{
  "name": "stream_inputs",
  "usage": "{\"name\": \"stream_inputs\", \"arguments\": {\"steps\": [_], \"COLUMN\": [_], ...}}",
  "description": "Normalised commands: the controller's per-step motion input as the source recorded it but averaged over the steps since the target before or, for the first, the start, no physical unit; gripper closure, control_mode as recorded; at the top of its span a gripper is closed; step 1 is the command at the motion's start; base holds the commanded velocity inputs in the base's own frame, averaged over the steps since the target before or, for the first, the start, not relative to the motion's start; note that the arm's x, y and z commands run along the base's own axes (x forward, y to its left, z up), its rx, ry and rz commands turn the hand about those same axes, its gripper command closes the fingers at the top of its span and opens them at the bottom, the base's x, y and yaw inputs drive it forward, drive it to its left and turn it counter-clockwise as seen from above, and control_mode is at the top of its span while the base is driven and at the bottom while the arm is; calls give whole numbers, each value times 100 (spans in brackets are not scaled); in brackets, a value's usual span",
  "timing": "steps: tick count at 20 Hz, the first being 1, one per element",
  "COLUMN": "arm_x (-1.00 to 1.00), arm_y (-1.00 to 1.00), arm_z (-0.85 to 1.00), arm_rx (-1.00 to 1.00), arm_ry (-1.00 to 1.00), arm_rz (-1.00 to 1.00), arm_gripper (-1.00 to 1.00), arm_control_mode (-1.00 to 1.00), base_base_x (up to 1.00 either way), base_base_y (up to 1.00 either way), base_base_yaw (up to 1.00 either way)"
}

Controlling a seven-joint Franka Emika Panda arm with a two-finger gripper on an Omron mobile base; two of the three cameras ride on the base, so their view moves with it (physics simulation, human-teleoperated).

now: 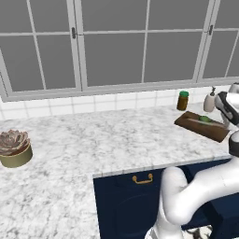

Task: Place the appropriate cutting tool for cutting the avocado skin on the cutting board.

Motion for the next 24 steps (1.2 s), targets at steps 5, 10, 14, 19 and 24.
{"name": "stream_inputs", "arguments": {"steps": [5,10,14,19,24], "arm_x": [55,30,14,-10,-89], "arm_y": [-1,0,0,0,2], "arm_z": [-45,-44,-64,-22,41], "arm_rx": [0,0,0,0,0], "arm_ry": [0,0,0,-7,-14], "arm_rz": [0,0,0,0,0], "arm_gripper": [100,100,-100,-100,-100], "arm_control_mode": [-100,-100,-100,-100,-100], "base_base_x": [0,0,0,0,0], "base_base_y": [0,0,0,0,0], "base_base_yaw": [0,0,0,0,0]}}
